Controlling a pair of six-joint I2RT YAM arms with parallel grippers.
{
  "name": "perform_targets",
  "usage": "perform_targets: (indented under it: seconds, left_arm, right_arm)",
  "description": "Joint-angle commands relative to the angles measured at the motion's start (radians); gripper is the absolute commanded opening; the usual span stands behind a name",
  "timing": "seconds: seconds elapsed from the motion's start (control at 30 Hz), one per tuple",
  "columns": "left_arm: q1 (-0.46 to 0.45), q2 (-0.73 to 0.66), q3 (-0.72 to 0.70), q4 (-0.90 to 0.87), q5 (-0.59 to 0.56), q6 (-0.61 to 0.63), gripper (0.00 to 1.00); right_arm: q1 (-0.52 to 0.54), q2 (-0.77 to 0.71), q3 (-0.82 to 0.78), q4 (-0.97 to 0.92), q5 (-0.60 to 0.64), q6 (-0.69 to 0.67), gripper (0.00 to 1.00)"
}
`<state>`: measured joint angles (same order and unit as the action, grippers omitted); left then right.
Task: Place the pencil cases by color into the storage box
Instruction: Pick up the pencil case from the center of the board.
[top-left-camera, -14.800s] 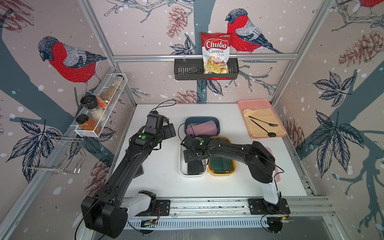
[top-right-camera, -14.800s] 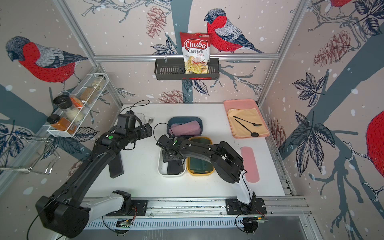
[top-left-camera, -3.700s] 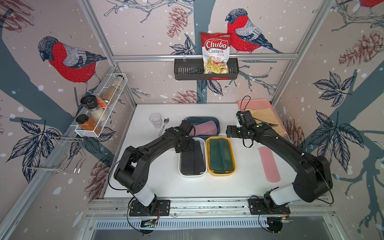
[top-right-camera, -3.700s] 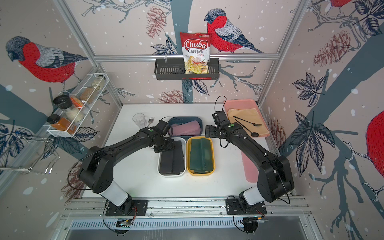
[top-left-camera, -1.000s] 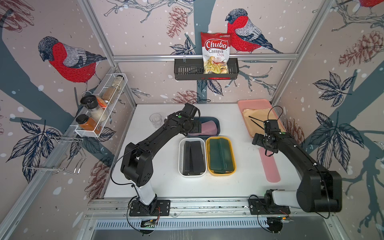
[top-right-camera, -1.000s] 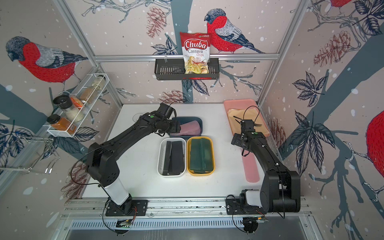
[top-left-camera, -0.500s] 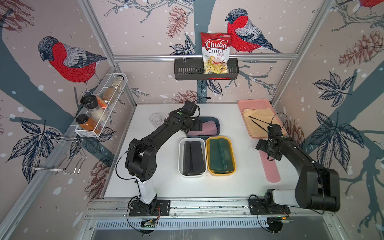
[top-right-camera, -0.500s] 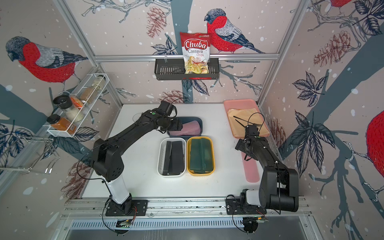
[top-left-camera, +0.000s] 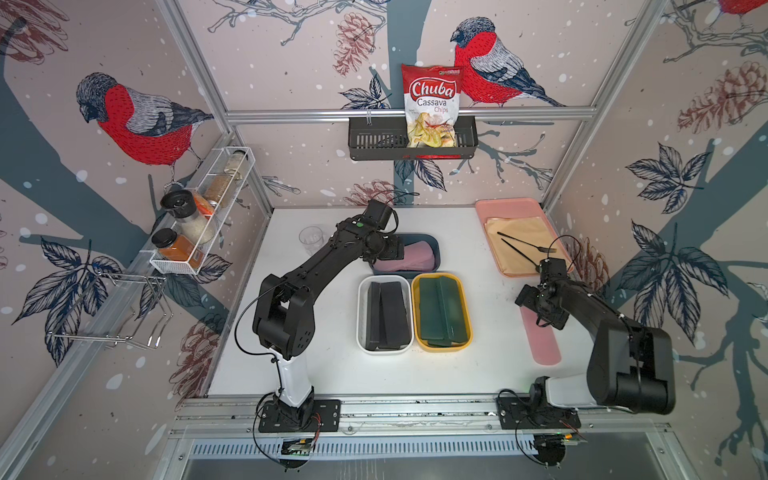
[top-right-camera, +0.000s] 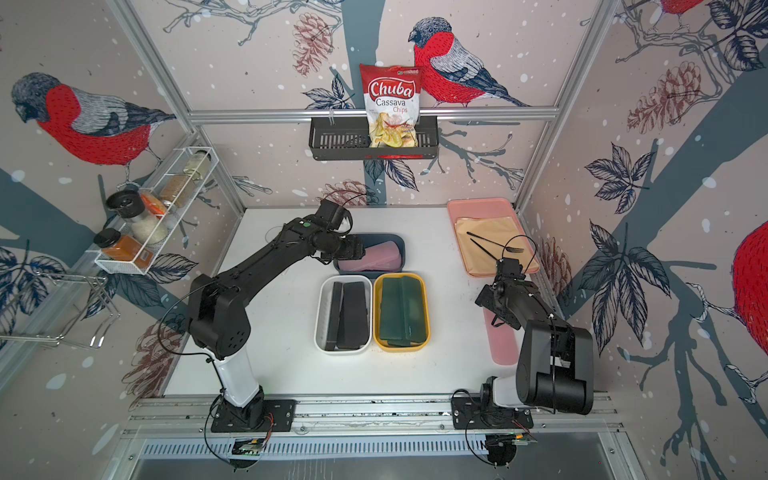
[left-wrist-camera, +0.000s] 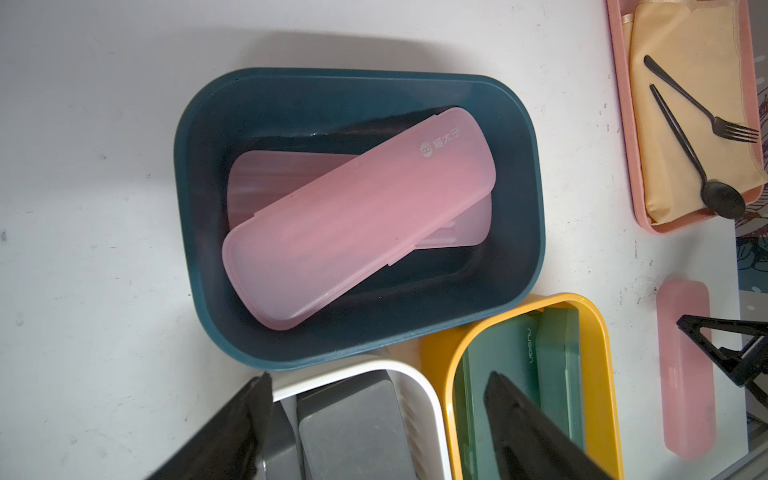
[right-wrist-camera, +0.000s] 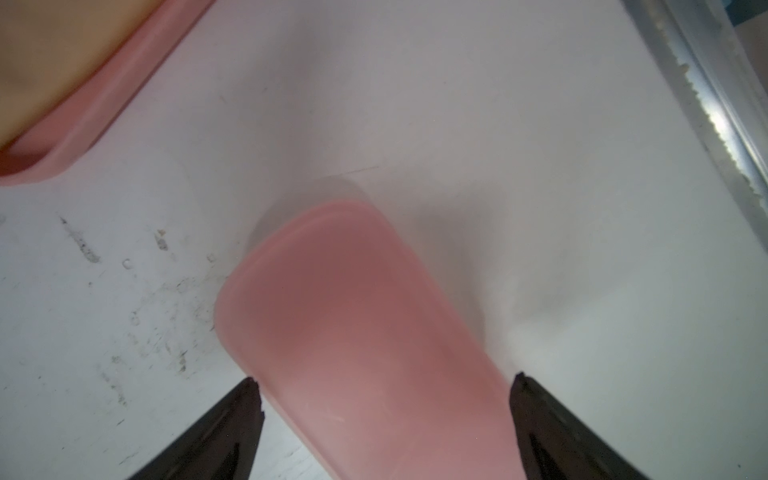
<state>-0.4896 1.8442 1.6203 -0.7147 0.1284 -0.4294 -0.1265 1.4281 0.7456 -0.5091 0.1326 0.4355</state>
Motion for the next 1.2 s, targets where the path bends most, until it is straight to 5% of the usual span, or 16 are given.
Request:
perform_targets:
  seconds: [0.0, 1.17]
  left_arm:
    - [0.006, -0.006, 0.0, -0.001, -0.001, 0.005, 0.84]
    - [0.006, 0.018, -0.011, 0.027, 0.023, -0.041, 0.84]
  right_arm:
    - [-0.005, 0.029, 0.007, 0.03, -0.019, -0.02, 0.97]
    - [0.113, 0.148, 0.108, -0.017, -0.072, -0.103, 1.0]
